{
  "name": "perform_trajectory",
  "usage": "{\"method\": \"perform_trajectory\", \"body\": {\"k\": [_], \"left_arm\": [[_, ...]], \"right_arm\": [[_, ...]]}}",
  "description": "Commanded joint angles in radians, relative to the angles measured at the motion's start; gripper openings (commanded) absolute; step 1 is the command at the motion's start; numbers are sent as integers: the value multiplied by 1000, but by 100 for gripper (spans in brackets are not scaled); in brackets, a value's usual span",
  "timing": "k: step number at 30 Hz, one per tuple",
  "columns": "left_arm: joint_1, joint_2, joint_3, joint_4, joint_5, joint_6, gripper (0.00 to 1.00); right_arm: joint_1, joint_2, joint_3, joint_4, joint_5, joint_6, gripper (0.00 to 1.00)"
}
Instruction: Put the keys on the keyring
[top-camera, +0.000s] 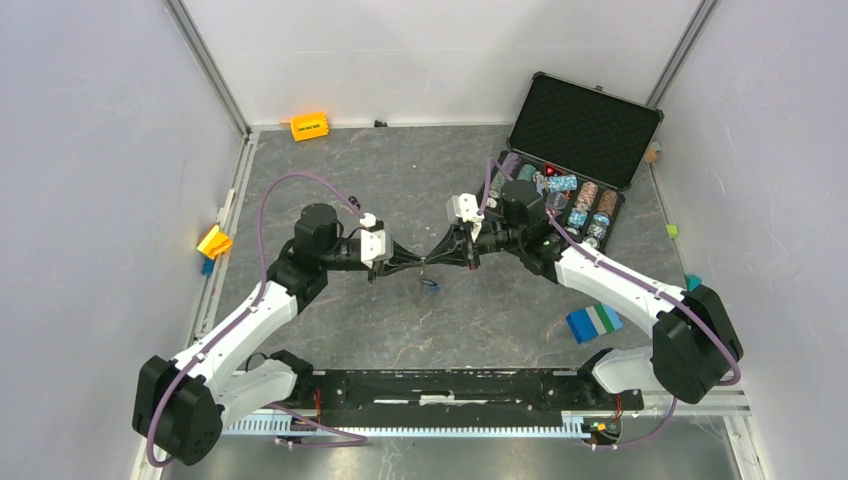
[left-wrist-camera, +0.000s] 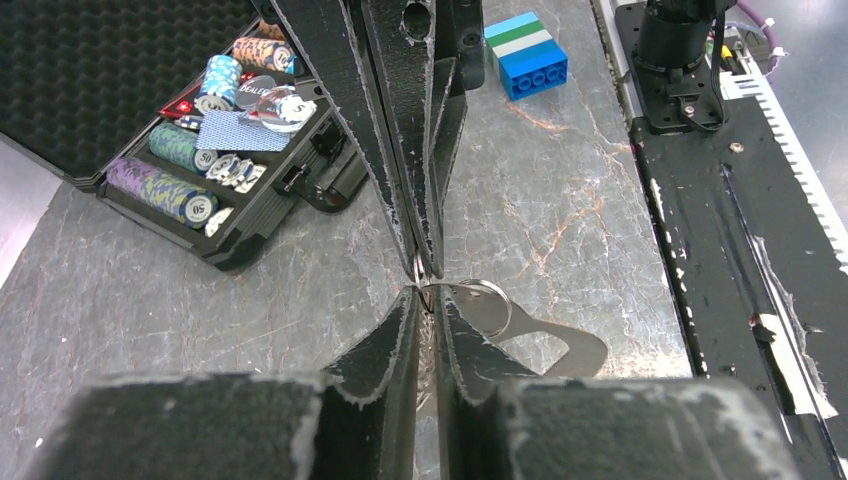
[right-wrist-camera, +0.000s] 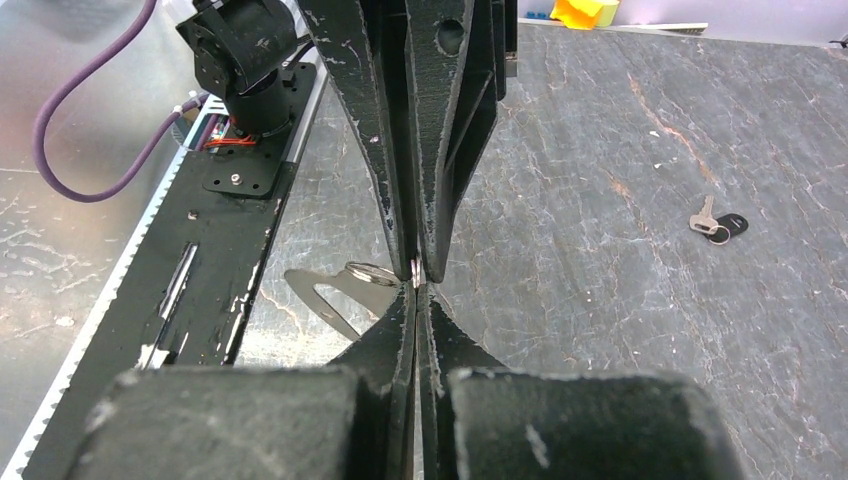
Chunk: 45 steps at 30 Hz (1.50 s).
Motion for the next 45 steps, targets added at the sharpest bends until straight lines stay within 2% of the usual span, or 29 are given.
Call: {"method": "perform_trajectory", "body": {"k": [1,5,7,8,11,13,17,21,26,31,39,45], "left_arm": [[5,4,6,62,35,-46,14],[5,4,3,67,34,-52,3],[5,-1,0,73,25,-63,2],[4,-5,-4,83,11,-78,2],[8,-26,-11,89,-49,-116,2],[16,-48,0,40,-56,-91,2],[40,-74,77,-198,-94,11,2],[62,-112,155,-421,-180,82,2],[83,-164,248,-648,-273,111,2],[86,-187,327,-798,-363,115,2],[86,-184,412,-946,-445,126,2],[92,-188,416,-974,-485,120,2]], "right_arm": [[-3,-4,0,41,-16,3,0],[-2,0,-2,44,-17,4,0],[-2,3,-2,43,-11,5,1],[-2,5,0,38,-2,5,6],[-3,13,26,-33,23,-47,32],[-2,13,46,-84,57,-92,42],[-9,8,92,-153,148,-152,57],[-32,38,153,-170,199,-158,64],[-53,154,271,-215,319,-178,65],[-50,354,478,-268,342,-186,65],[-12,727,875,-341,362,-159,60],[35,954,1148,-342,387,-100,60]]}}
